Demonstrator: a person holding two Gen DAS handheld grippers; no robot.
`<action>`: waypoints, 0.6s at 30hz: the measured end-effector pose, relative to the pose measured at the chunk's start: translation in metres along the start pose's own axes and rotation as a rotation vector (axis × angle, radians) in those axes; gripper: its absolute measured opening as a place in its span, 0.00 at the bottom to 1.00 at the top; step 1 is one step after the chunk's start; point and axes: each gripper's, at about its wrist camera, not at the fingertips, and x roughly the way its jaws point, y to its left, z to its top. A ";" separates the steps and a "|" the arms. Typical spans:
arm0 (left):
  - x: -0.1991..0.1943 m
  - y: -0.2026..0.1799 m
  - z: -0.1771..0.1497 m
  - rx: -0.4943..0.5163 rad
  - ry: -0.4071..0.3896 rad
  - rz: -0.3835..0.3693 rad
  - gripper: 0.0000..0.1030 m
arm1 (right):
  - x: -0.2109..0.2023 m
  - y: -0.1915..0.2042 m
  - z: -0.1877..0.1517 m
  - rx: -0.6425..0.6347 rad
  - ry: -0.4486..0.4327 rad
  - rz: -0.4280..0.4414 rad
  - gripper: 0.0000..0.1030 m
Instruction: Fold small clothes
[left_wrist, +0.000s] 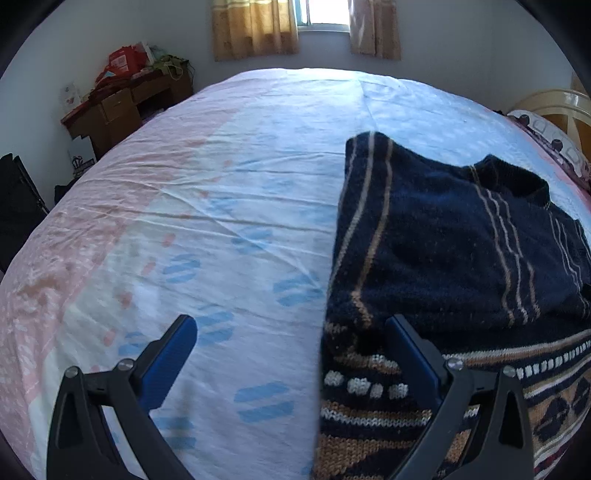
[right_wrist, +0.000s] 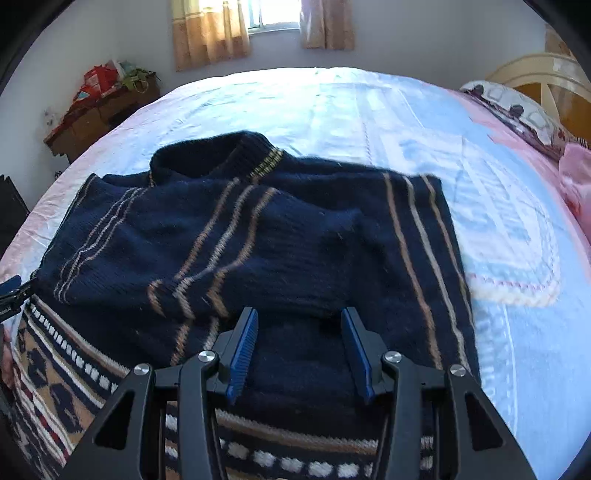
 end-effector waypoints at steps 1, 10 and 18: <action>-0.002 0.000 0.000 0.004 -0.005 0.004 1.00 | -0.003 -0.002 -0.002 0.011 -0.003 0.005 0.47; -0.018 -0.009 -0.009 0.031 -0.017 -0.011 1.00 | -0.020 -0.004 -0.020 -0.006 -0.014 -0.020 0.47; -0.034 -0.013 -0.016 0.038 -0.032 -0.036 1.00 | -0.033 -0.008 -0.031 -0.001 -0.026 -0.030 0.47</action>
